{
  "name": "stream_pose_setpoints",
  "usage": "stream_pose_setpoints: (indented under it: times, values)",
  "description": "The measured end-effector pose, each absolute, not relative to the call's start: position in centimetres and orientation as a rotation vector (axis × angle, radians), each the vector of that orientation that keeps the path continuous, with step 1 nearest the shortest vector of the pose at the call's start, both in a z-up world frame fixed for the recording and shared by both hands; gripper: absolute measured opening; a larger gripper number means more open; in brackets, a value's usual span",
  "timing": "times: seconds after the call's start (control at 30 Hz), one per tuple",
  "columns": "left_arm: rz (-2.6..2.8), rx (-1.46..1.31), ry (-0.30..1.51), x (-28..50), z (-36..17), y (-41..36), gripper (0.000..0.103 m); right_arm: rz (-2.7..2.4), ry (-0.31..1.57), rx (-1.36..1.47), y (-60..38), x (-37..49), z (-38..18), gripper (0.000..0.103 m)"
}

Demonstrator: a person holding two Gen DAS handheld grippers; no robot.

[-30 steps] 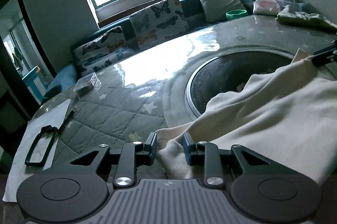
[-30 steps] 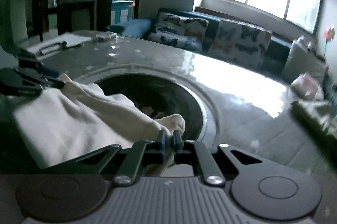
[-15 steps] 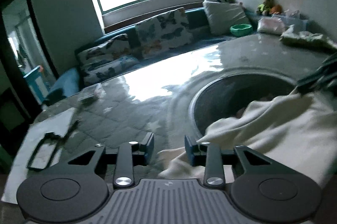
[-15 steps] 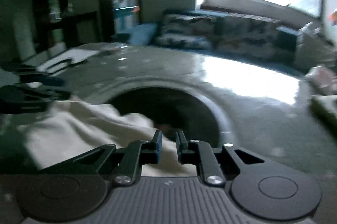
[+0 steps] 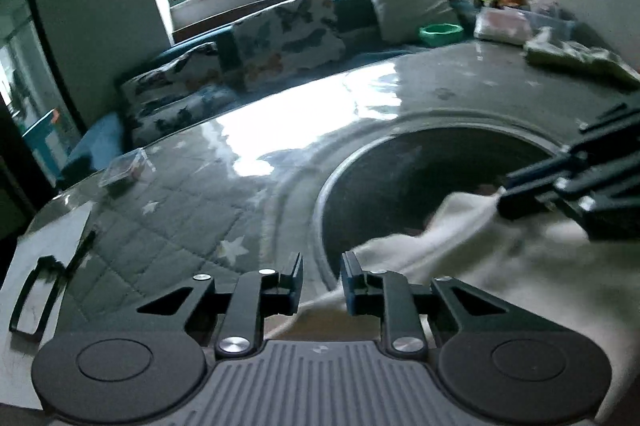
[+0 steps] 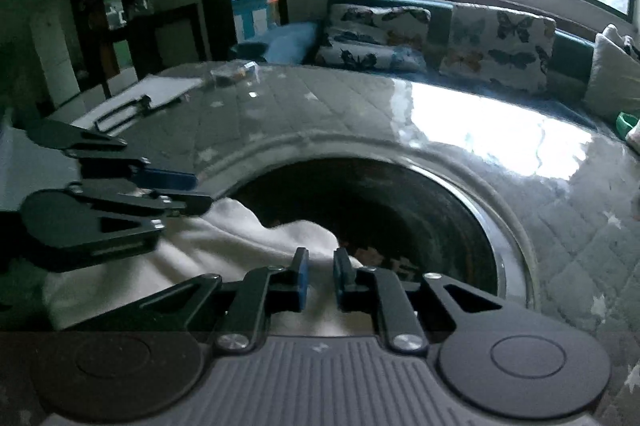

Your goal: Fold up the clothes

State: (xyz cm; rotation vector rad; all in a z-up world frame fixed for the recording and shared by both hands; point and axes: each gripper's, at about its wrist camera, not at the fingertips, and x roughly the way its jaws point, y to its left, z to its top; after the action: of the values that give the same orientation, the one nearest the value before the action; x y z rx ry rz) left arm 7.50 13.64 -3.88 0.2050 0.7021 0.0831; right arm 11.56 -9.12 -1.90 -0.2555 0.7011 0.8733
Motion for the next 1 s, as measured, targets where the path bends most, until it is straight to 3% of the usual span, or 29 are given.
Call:
stream_pose_setpoints:
  times: [0.33, 0.4, 0.57, 0.7, 1.0]
  values:
    - [0.048, 0.174, 0.642, 2.4, -1.8, 15.8, 0.025, 0.920, 0.694, -0.352, -5.3, 10.8, -2.9, 0.014]
    - [0.017, 0.189, 0.642, 1.6, -1.8, 15.3, 0.024, 0.908, 0.707, -0.327, -5.3, 11.1, -2.8, 0.018]
    - [0.008, 0.191, 0.672, 2.8, -2.8, 14.9, 0.022, 0.922, 0.693, -0.294, -5.6, 10.6, -2.1, 0.019]
    - [0.087, 0.199, 0.693, 4.7, -4.0, 16.0, 0.023, 0.959, 0.686, -0.310, -4.9, 9.8, -2.1, 0.027]
    - [0.184, 0.076, 0.668, 3.3, -2.1, 20.4, 0.023, 0.956, 0.691, -0.307, -4.8, 9.8, -2.3, 0.027]
